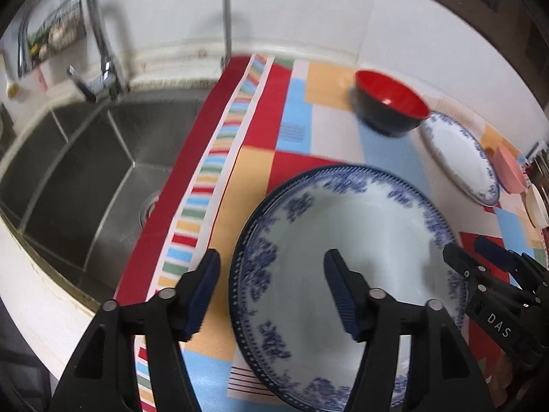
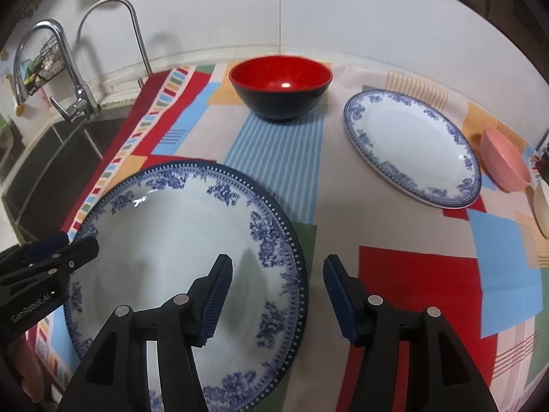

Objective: Organize plates and bowls
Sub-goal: 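Lower the blue-rimmed plate onto the lime-green plate and open both grippers, then move both grippers toward the blue-rimmed plate beside the red bowl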

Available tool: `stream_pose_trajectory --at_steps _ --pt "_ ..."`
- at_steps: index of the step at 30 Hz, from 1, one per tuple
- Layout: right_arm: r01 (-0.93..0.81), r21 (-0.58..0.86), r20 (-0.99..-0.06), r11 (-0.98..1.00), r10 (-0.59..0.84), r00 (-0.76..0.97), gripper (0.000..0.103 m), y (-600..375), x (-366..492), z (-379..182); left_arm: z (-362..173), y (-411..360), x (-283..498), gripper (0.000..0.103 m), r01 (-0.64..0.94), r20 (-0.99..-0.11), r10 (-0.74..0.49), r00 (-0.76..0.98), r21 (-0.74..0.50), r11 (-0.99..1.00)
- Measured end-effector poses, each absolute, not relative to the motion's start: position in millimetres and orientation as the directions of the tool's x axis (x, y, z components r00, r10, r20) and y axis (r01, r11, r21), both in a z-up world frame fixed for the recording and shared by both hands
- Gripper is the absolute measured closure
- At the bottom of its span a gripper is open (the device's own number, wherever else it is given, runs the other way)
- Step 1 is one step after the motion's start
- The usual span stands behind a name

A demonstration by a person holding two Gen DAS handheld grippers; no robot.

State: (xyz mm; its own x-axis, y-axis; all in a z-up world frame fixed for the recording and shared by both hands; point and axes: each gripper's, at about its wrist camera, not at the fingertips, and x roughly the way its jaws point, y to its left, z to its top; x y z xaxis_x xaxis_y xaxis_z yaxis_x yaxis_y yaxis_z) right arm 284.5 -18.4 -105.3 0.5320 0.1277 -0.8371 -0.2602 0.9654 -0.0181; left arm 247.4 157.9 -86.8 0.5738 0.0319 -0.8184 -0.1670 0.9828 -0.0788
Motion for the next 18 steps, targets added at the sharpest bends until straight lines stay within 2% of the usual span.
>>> stream_pose_trajectory --at_steps 1,6,8,9,18 --pt "-0.256 -0.006 -0.834 0.967 0.137 0.535 0.047 -23 282 -101 -82 154 247 0.033 -0.156 -0.812 0.03 0.583 -0.076 0.985" --pt "-0.225 0.028 -0.819 0.974 0.151 0.553 0.046 -45 275 -85 -60 126 249 0.027 -0.074 -0.786 -0.026 0.618 -0.091 0.993" --pt "-0.204 0.039 -0.815 0.978 0.15 0.559 0.041 -58 272 -79 -54 116 252 0.024 -0.046 -0.78 -0.051 0.624 -0.101 0.994" --pt "-0.189 0.045 -0.812 0.981 0.146 0.565 0.038 -66 271 -75 -51 108 254 0.023 -0.026 -0.777 -0.071 0.625 -0.111 0.993" --pt "-0.071 0.018 -0.775 0.997 0.059 0.629 0.038 -125 270 -52 -36 52 279 0.023 0.066 -0.763 -0.147 0.629 -0.137 0.988"
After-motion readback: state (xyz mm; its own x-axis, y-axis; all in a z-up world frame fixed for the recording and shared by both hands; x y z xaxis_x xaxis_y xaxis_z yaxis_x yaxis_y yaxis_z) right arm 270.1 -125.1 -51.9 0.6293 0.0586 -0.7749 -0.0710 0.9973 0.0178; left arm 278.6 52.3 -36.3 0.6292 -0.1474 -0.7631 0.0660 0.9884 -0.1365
